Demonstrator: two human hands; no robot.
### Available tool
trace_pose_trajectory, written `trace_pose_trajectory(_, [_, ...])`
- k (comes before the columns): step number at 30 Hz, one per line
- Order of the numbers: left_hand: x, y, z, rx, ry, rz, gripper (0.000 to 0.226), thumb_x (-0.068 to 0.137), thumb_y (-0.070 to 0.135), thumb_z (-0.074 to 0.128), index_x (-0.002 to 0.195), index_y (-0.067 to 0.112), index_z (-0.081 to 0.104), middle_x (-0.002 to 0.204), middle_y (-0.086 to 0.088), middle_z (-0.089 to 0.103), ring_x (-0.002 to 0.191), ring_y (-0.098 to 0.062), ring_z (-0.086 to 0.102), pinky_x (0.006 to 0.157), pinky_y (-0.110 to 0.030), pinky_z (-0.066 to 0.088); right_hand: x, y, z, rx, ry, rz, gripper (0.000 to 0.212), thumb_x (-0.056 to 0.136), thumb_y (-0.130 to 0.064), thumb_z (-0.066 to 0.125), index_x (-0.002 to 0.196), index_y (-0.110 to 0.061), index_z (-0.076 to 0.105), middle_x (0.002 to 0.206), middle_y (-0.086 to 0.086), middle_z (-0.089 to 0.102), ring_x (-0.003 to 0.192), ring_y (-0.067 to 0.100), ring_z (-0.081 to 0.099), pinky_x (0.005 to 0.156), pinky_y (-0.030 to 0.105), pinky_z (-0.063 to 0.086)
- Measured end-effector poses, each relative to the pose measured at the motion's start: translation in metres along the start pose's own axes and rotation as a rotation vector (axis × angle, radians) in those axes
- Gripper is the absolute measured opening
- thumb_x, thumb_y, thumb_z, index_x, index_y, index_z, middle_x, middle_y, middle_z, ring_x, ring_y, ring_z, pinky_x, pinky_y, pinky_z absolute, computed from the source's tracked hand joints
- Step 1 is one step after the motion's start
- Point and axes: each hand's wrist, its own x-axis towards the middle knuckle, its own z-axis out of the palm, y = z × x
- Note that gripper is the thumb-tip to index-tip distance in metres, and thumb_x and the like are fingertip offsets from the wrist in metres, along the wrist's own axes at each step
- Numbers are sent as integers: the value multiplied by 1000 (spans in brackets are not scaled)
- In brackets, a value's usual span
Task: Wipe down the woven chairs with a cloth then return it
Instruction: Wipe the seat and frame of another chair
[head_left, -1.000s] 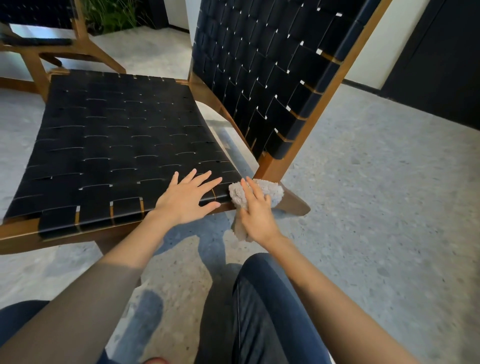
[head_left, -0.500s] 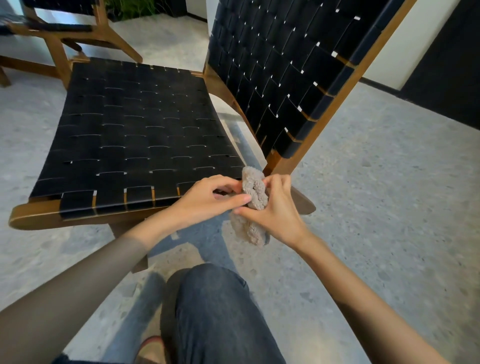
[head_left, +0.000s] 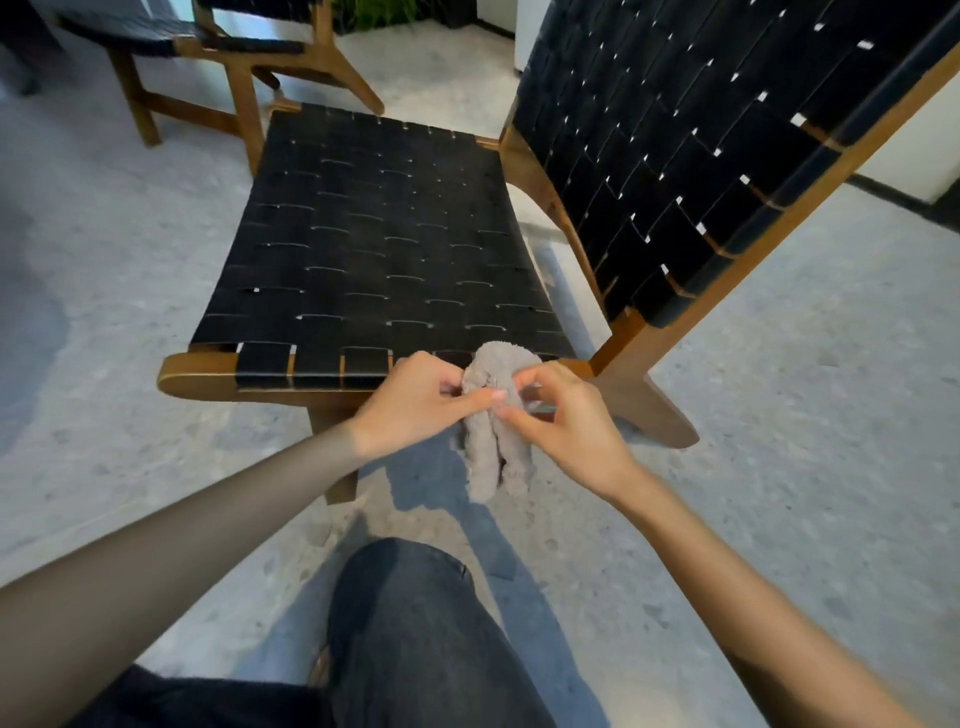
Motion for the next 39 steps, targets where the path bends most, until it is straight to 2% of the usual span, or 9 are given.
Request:
trace_pose_trajectory(11, [-64,-52,-80,262,283,-118,4,95,32,52,98,29,54,88,11,61,83,-9,57,72,-25,45,45,-37,26,15,-157,-41,12,98,-28,51,103,-35,60,98,-25,60,94,-4,59,78,14,50])
trace_pose_trajectory(14, [-81,-81,-110,526,498,-68,3,94,32,53,93,33,56,97,7,55,97,-16,46,90,-38,33,65,-59,61,-9,-169,-123,11,96,-28,55,100,-30,65,97,-20,64,92,-1,60,83,20,50])
trace_pose_trajectory(17, [-95,-99,-132,725,769,-159,12,90,29,62,96,21,68,96,-10,43,98,-25,33,82,-36,23,84,-78,101,-133,-120,-238,10,92,-30,61,95,-29,71,98,-9,62,96,8,50,88,30,44])
trace_pose_trajectory(20, [-96,-118,-140,522,834,-328,16,92,24,57,102,13,65,92,-14,56,94,-35,53,79,-39,40,100,-93,132,-328,-36,-273,15,93,-34,59,101,-32,72,95,-4,53,94,11,39,82,30,37])
trace_pose_trajectory(23, [-80,-130,-128,249,987,-380,19,96,20,48,107,8,58,96,-16,59,92,-33,55,77,-36,41,109,-100,150,-326,-22,-273,17,95,-30,55,102,-29,70,95,-5,68,89,13,59,84,36,50])
trace_pose_trajectory(28, [-44,-114,-81,-265,1078,-449,44,98,39,42,138,24,32,139,-13,18,125,-24,29,100,-24,28,107,-96,156,-364,-7,-261,17,99,-25,49,107,-23,63,96,-4,68,82,11,62,72,24,49])
trace_pose_trajectory(31, [-36,-103,-65,-407,1167,-347,52,99,35,43,144,27,19,144,-12,11,119,-16,34,98,-24,34,102,-92,154,-415,-2,-285,17,100,-25,48,110,-22,61,96,-4,68,81,13,63,75,26,51])
trace_pose_trajectory(34, [-27,-100,-57,-486,1259,-327,54,99,30,43,146,26,16,144,-14,10,114,-10,27,94,-17,29,99,-89,151,-470,-4,-303,18,101,-25,47,112,-20,60,98,-3,68,81,15,64,77,30,53])
trace_pose_trajectory(39, [-9,-90,-31,-445,1262,-370,65,99,37,40,149,36,-1,153,-15,-20,143,-22,8,105,-13,17,95,-76,132,-542,-1,-279,21,103,-27,40,113,-21,57,100,-3,67,83,19,64,72,33,50])
